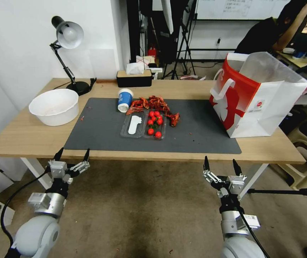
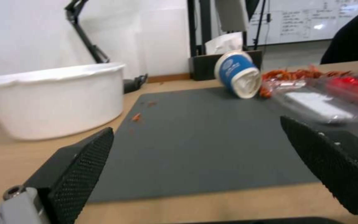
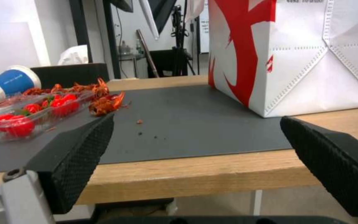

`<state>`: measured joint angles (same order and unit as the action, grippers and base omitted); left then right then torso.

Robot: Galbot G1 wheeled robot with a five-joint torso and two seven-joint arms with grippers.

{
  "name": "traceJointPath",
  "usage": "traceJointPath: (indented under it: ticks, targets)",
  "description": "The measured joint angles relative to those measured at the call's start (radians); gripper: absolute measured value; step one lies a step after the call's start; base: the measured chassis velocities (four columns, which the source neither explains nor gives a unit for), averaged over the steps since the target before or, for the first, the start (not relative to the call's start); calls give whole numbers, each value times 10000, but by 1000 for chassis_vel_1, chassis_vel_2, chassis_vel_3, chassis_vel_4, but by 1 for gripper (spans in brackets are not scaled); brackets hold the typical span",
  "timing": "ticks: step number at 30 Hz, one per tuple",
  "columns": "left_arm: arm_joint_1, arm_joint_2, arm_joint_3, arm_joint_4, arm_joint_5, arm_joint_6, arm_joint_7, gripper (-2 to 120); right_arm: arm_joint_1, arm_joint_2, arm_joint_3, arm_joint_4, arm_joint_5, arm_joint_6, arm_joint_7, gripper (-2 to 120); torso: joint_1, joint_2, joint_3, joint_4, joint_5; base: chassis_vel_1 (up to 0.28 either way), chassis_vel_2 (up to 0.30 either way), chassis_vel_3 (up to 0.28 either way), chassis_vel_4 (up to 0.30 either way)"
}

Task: Pick up the trash from the table and place it into the takeout bag.

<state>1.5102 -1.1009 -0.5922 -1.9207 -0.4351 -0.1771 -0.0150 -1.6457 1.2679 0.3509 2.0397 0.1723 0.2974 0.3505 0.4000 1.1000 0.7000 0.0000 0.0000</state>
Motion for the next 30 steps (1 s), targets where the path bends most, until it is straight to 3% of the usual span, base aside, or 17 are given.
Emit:
traceJointPath:
  ticks: [15, 23, 25, 30]
  targets:
    - [-2737, 1058, 1777, 195, -1109, 1110, -247, 100, -51, 72, 31, 30, -91, 9, 12, 100, 0, 0, 0, -1, -1, 0, 0, 0, 0]
    - [-4314, 1902, 2749, 882, -2111, 1595, -229, 100, -7, 49, 29, 37, -124, -17, 16, 100, 0, -1, 1, 0, 0, 0, 0, 0, 0]
    - [-5207, 2219, 3261, 1295, -2675, 1835, -227, 100, 23, 37, 27, 37, -128, -43, 17, 100, 0, -1, 1, 0, 1, 0, 0, 0, 0]
    - [-6537, 2416, 4050, 1999, -3360, 2178, -269, 100, 74, 35, 23, 37, -134, -82, 20, 100, 1, 0, 1, -2, 2, 0, 0, 0, 0]
